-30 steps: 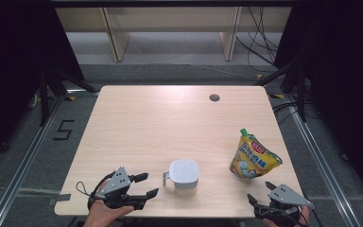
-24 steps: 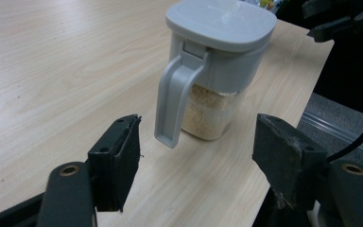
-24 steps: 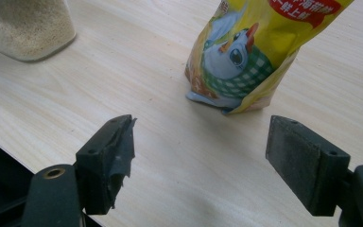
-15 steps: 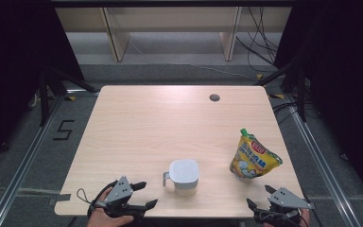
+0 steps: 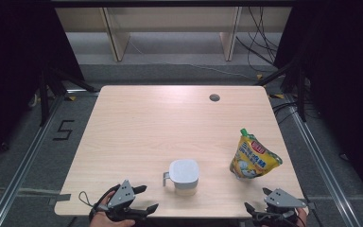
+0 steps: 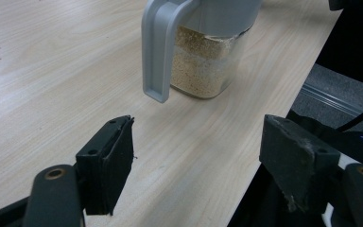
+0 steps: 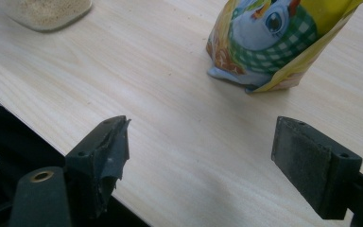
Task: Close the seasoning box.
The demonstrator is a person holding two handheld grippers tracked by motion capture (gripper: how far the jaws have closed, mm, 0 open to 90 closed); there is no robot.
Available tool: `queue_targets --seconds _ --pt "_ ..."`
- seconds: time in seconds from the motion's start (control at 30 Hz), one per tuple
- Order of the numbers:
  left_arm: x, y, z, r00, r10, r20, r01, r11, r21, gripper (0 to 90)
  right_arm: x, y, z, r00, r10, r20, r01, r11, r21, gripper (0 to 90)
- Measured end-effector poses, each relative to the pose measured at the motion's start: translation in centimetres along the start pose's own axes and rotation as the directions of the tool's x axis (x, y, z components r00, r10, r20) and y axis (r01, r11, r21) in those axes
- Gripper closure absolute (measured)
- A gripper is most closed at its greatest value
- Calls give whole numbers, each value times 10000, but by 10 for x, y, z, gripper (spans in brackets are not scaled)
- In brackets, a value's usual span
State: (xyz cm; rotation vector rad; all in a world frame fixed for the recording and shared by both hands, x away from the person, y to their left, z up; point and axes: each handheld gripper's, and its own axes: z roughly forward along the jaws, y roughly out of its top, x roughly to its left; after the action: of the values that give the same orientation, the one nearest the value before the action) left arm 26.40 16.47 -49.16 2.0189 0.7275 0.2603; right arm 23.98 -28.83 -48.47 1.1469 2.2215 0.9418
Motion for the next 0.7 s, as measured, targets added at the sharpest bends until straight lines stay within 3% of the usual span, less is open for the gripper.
queue_targets --seconds 0.07,0.1,0.17,0.57,0.67,0.7 --pt "-1 -1 1 10000 -58 -9 58 9999 -90 257 0 0 0 10000 -24 -38 25 10000 71 202" --pt "-1 -1 1 10000 -49 -48 49 10000 -80 257 4 0 -1 9986 496 -157 -491 9983 314 201" --pt "0 0 1 10000 15 -37 -15 10000 -87 256 0 0 1 10000 -68 -22 68 9999 103 200" --pt "-1 0 2 9998 -180 -61 179 9996 -225 254 -2 -1 3 9998 -195 -101 195 9998 40 198" --pt "2 0 0 9999 -16 -154 13 9998 -201 253 -3 -1 2 9999 -155 -23 155 9998 135 197" --pt "4 0 -1 9994 -33 -359 27 9999 -154 252 -4 -2 2 10000 -28 -39 29 9999 126 197"
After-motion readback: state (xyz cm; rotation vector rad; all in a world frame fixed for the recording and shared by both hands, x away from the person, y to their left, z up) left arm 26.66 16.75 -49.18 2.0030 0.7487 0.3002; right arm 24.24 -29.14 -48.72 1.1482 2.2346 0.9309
